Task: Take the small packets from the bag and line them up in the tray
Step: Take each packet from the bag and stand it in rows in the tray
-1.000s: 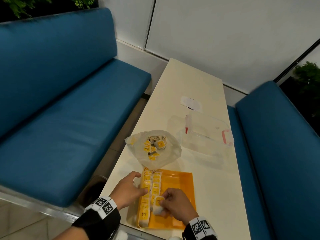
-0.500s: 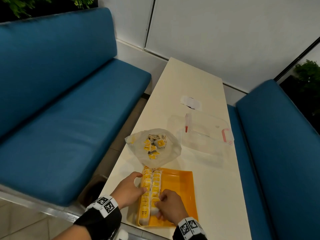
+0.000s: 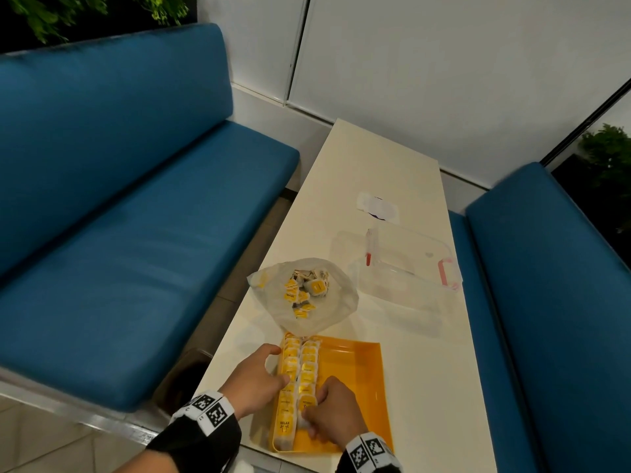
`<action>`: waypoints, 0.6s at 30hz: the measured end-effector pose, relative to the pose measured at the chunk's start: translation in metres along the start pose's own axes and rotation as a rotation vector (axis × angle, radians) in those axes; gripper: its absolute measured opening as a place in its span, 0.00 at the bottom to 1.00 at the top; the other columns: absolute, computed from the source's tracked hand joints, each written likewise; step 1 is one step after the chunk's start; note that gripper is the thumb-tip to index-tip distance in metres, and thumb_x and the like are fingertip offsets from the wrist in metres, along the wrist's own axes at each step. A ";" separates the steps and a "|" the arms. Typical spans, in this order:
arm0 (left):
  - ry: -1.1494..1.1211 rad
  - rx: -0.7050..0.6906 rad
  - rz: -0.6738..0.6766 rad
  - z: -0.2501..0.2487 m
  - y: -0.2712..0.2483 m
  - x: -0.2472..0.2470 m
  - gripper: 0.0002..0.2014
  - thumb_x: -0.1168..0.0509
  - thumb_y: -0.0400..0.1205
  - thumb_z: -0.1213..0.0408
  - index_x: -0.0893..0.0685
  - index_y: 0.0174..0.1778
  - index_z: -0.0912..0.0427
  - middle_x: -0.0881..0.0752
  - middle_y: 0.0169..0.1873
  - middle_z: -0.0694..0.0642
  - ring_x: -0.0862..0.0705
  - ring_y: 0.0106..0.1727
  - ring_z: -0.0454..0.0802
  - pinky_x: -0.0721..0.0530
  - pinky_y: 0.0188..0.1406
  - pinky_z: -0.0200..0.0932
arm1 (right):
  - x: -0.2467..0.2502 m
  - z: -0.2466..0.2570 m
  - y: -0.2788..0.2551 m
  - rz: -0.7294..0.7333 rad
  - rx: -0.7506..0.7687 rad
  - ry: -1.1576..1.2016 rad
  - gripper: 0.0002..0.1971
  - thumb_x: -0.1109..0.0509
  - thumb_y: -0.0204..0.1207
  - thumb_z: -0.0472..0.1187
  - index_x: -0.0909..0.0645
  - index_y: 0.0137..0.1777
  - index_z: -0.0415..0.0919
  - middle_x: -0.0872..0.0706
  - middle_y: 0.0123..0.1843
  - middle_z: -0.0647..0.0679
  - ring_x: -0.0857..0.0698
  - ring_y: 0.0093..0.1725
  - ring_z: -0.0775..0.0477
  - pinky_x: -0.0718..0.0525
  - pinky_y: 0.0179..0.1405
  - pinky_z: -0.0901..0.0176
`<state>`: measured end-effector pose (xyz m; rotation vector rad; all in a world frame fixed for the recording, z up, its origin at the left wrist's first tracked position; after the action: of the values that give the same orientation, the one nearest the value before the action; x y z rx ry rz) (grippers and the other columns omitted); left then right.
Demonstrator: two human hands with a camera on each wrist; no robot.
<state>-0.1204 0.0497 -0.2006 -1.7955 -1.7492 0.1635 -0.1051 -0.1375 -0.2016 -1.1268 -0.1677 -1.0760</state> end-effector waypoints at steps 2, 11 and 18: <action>-0.004 0.001 0.005 -0.001 -0.001 0.000 0.27 0.27 0.81 0.53 0.27 0.75 0.43 0.13 0.57 0.52 0.12 0.51 0.47 0.14 0.44 0.38 | 0.002 0.001 0.001 -0.012 -0.004 -0.005 0.16 0.22 0.65 0.35 0.29 0.43 0.45 0.11 0.43 0.40 0.13 0.28 0.46 0.14 0.24 0.55; -0.071 0.111 0.036 0.001 -0.012 0.005 0.21 0.32 0.84 0.45 0.23 0.69 0.48 0.10 0.49 0.53 0.13 0.40 0.45 0.18 0.32 0.36 | 0.002 0.009 0.000 -0.022 0.002 -0.001 0.14 0.24 0.68 0.30 0.27 0.36 0.43 0.12 0.37 0.36 0.14 0.24 0.43 0.17 0.22 0.58; -0.584 0.249 0.045 0.000 -0.022 0.023 0.23 0.45 0.90 0.42 0.18 0.62 0.60 0.10 0.39 0.64 0.15 0.34 0.55 0.20 0.32 0.43 | 0.025 0.032 -0.010 -0.096 0.121 -0.132 0.09 0.23 0.67 0.45 0.21 0.34 0.48 0.12 0.39 0.51 0.11 0.42 0.48 0.11 0.41 0.54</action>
<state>-0.1371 0.0693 -0.1819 -1.7031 -1.9576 0.9627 -0.0873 -0.1272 -0.1651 -1.0893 -0.3893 -1.0624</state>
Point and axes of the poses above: each hand's wrist, its own y-axis towards the middle knuckle, its own x-axis out of the back of the hand, z = x × y, the point moved 10 cm from there along y, towards the middle knuckle
